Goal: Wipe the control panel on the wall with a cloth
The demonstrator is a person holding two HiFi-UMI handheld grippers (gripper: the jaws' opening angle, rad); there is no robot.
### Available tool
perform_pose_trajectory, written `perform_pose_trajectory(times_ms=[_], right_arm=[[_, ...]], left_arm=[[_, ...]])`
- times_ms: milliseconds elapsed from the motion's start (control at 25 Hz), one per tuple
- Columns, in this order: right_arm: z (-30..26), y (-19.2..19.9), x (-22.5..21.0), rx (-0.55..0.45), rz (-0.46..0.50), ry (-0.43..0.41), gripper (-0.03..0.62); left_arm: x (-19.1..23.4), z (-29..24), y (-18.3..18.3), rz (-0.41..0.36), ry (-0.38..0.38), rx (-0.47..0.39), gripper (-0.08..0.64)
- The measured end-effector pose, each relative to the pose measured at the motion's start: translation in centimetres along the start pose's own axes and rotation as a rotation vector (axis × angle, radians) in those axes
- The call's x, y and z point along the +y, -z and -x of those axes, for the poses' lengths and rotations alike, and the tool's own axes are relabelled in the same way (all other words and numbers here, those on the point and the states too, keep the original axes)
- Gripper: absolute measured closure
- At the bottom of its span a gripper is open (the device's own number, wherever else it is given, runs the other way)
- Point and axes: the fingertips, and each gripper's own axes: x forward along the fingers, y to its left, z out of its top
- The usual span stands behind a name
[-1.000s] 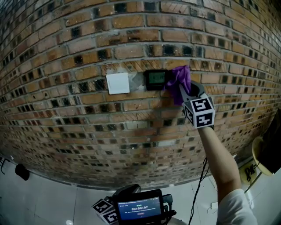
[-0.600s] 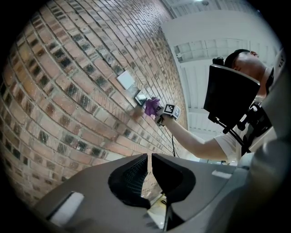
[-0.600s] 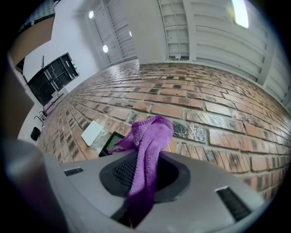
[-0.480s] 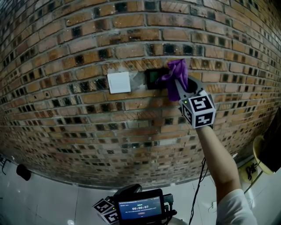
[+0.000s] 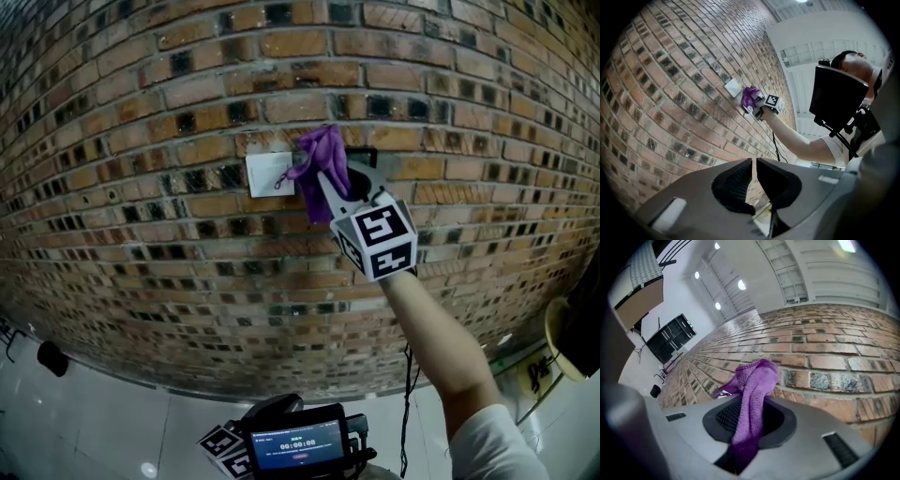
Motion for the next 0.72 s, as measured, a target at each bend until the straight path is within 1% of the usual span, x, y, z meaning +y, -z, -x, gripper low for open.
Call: perform_pose_trajectory(times_ms=[200,360,480,720], right_arm=[[-2.4,0.4,3.7,0.008,-0.005,-0.071,0.509],[-3.7,1.3,5.3,0.032,-0.007,-0.105,0.509],[-4.4,2.5,5.7,0.064,0.002,-0.123,0.509],[-4.3,4.1,4.9,0.107,0.005,-0.107,0.509]], left_arm=[[0.6,1.0,-0.5,-0.004,-0.031,-0.025,0.528],[0.8,1.7,-0.7,-0.009,-0.053,-0.036,0.528],[0.8,2.1,-0.8,-0.011,-0.064,-0.041,0.528],[0.6,2.4,-0.8,-0.018,-0.072,-0.038,0.528]])
